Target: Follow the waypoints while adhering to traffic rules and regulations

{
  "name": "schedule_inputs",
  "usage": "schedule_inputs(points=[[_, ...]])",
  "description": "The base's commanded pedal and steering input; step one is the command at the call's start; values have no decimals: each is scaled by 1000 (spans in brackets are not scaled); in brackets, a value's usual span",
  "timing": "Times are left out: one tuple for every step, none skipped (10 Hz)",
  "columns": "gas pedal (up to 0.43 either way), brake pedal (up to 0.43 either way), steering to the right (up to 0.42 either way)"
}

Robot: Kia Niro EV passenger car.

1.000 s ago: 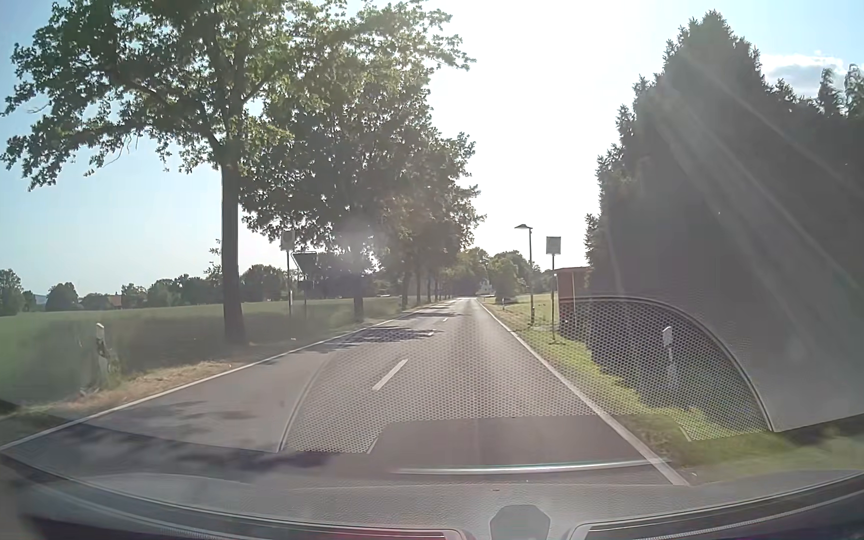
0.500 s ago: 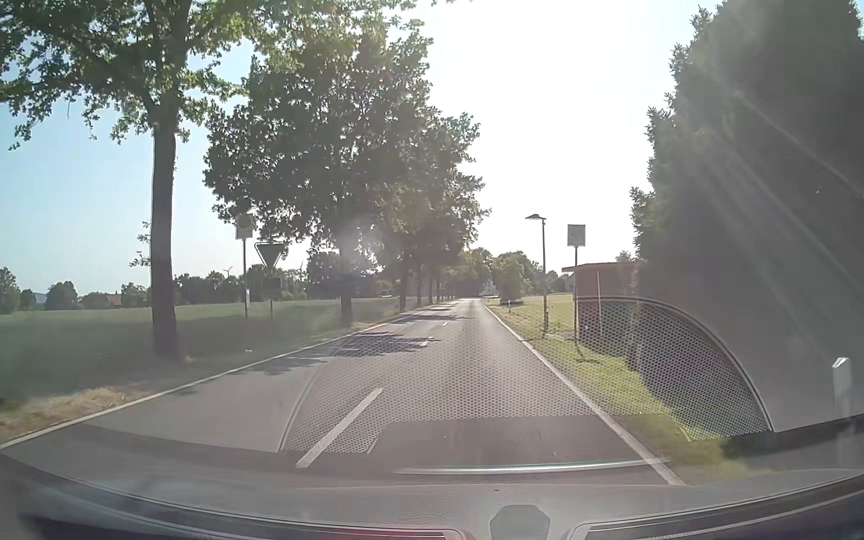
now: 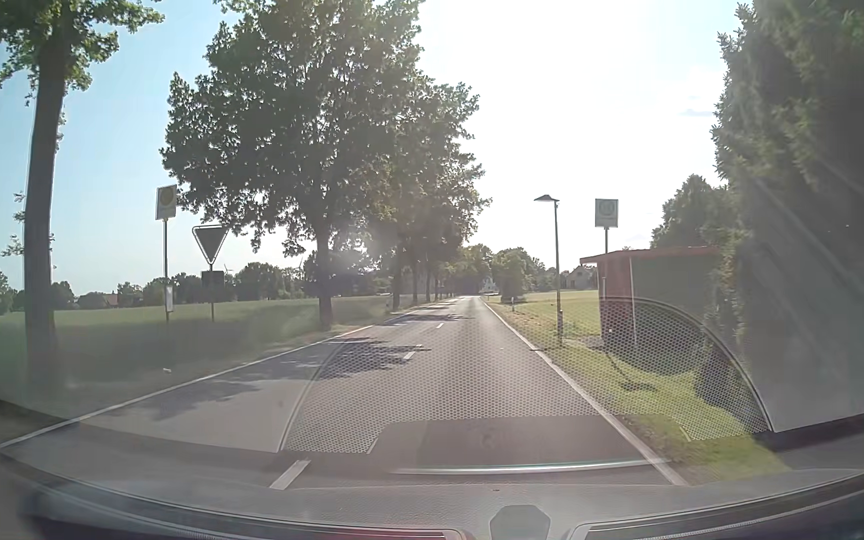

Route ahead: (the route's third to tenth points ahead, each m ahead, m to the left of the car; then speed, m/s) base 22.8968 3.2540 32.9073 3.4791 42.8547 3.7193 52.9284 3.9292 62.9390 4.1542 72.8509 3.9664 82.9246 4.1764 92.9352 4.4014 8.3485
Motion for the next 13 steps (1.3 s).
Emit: schedule_inputs(points=[[138, 6, 0], [138, 6, -1], [138, 6, -5], [138, 6, -6], [138, 6, -5], [138, 6, -2], [138, 6, 0], [138, 6, 0], [138, 6, 0], [138, 6, 1], [138, 6, 1], [138, 6, 1], [138, 6, 0]])
